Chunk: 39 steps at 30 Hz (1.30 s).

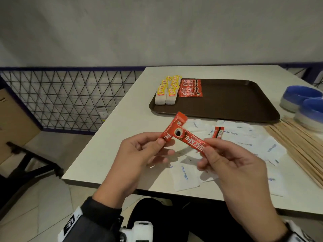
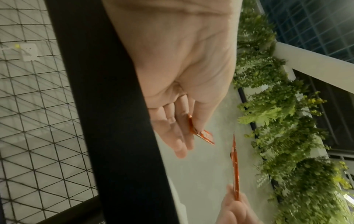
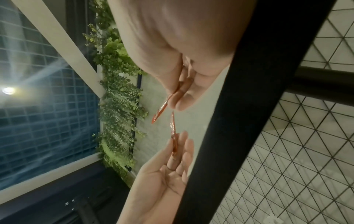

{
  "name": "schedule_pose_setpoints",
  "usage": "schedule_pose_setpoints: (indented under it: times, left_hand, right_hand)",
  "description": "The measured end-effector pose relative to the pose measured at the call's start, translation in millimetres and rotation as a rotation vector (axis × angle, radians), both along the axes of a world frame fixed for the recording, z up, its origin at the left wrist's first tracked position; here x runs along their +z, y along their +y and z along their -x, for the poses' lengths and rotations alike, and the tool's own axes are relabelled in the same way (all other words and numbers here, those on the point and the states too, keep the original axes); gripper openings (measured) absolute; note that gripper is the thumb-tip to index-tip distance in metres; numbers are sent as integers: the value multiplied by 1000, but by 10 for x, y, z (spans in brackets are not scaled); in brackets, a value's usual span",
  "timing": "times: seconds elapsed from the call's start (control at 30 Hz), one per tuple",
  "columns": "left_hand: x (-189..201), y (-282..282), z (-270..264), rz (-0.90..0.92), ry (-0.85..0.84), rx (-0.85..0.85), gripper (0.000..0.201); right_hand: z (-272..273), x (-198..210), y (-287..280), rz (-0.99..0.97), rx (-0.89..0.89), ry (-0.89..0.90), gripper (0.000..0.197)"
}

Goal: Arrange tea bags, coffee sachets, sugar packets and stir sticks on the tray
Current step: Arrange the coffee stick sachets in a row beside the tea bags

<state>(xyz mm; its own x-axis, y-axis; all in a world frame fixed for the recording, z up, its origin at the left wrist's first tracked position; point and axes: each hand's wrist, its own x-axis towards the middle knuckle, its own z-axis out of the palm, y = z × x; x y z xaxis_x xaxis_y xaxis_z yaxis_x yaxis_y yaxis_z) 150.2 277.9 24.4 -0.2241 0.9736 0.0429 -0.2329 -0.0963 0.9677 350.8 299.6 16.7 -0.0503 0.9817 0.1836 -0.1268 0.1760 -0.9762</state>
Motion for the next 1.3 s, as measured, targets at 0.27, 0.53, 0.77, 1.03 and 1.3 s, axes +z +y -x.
schedule_pose_setpoints:
  times: [0.27,0.53,0.77,1.03,1.3]
  left_hand:
    - [-44,-24,20,-71,159,155,30]
    - [-4,-23,-139,-50,380,62,13]
    - [1,-37,-120,-35,315,-35,22]
    - [11,-41,-125,-53,194,-52,26]
    - [8,-51,-109,-49,276,-29,29]
  right_hand:
    - [151,-4,-15,42,47,59,11]
    - [287,-40,-34,-77,53,-26,20]
    - [326,-109,-32,-143,38,-79,21]
    - [322,-101,-40,-149,76,-98,25]
    - [300,-91,35,-89,12,38,17]
